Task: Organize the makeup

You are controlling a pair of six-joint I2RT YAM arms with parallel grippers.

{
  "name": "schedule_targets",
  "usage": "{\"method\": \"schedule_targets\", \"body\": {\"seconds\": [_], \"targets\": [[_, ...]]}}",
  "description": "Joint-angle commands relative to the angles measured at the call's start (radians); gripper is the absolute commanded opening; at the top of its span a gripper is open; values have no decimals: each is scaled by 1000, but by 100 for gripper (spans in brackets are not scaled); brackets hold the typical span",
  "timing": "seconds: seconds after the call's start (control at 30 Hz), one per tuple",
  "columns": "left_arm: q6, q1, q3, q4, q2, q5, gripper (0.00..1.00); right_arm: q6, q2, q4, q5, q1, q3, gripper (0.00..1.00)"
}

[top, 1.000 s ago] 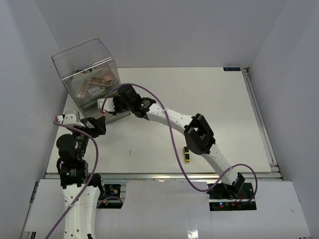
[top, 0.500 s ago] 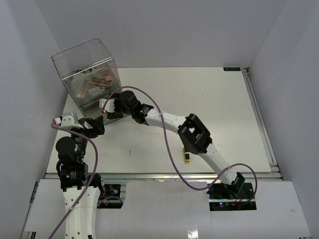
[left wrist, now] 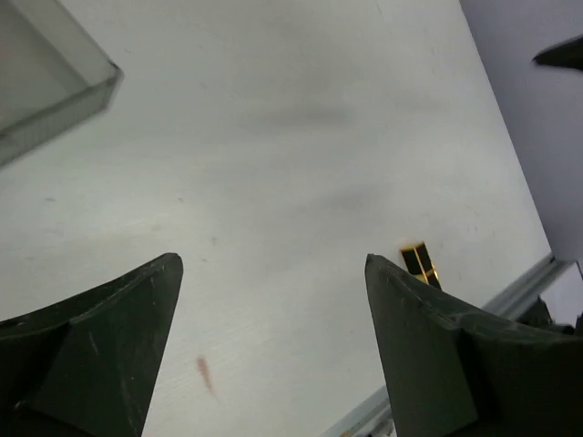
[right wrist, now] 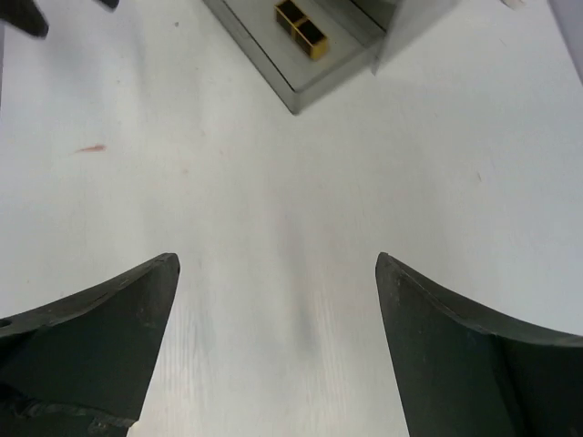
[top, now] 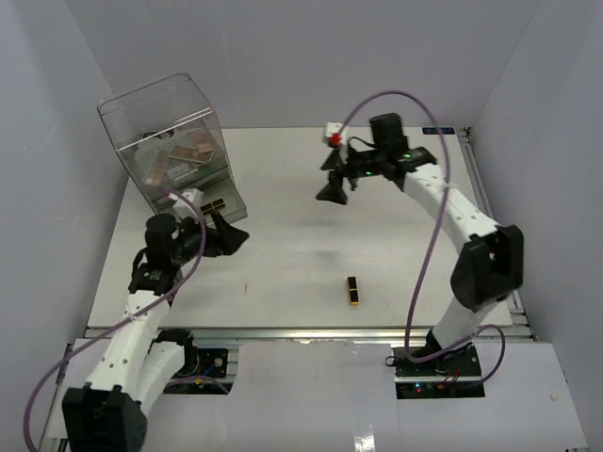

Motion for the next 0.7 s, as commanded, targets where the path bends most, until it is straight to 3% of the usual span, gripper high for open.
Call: {"method": "schedule_targets", "body": {"seconds": [0.0, 0.1, 0.2, 0.3, 0.5, 0.67], "targets": [[-84, -441, 83, 10, 117, -163, 93, 118, -223, -63, -233, -201, -334, 94], [-152, -690, 135, 12, 280, -404, 94, 267, -353, 98, -146, -355, -522, 94], [-239, -859, 233, -26, 436, -592, 96, 331, -461, 166, 34, -446, -677, 96], [-329, -1001, 330, -92, 651, -791, 96, 385, -540, 203, 62, -554, -695, 97], [-499, -1123, 633, -222, 994, -901, 95, 435, -610, 265, 41, -648, -762, 97], [-565, -1163, 754, -245, 1141, -914, 89, 433, -617, 266, 21, -660, -770, 97]]}}
